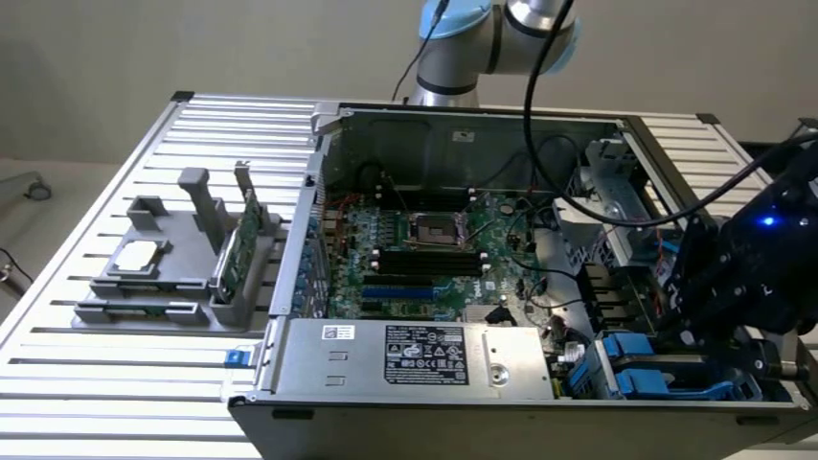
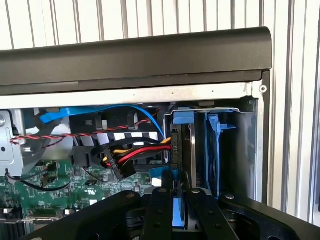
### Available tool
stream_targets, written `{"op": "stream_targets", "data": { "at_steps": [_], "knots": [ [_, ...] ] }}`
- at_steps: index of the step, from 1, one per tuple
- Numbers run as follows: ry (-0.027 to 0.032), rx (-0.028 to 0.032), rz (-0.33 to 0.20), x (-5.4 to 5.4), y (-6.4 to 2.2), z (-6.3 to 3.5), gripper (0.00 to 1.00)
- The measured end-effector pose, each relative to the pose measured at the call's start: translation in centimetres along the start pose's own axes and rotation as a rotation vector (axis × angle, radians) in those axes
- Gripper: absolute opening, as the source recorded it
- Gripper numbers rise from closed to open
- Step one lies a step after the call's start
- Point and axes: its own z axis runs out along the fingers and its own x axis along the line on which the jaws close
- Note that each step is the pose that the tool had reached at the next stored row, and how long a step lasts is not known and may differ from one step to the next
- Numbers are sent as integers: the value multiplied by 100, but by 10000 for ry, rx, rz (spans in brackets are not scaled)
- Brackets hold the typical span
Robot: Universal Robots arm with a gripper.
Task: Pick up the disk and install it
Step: 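Insert the first disk wire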
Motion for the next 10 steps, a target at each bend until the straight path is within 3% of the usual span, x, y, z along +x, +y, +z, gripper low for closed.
{"op": "stream_targets", "data": {
  "at_steps": [5, 8, 10],
  "knots": [
    [68, 4, -3, -8, 1, -7, 24],
    [68, 4, -2, 1, -4, -89, 37],
    [67, 4, -2, 11, -8, -174, 37]
  ]
}}
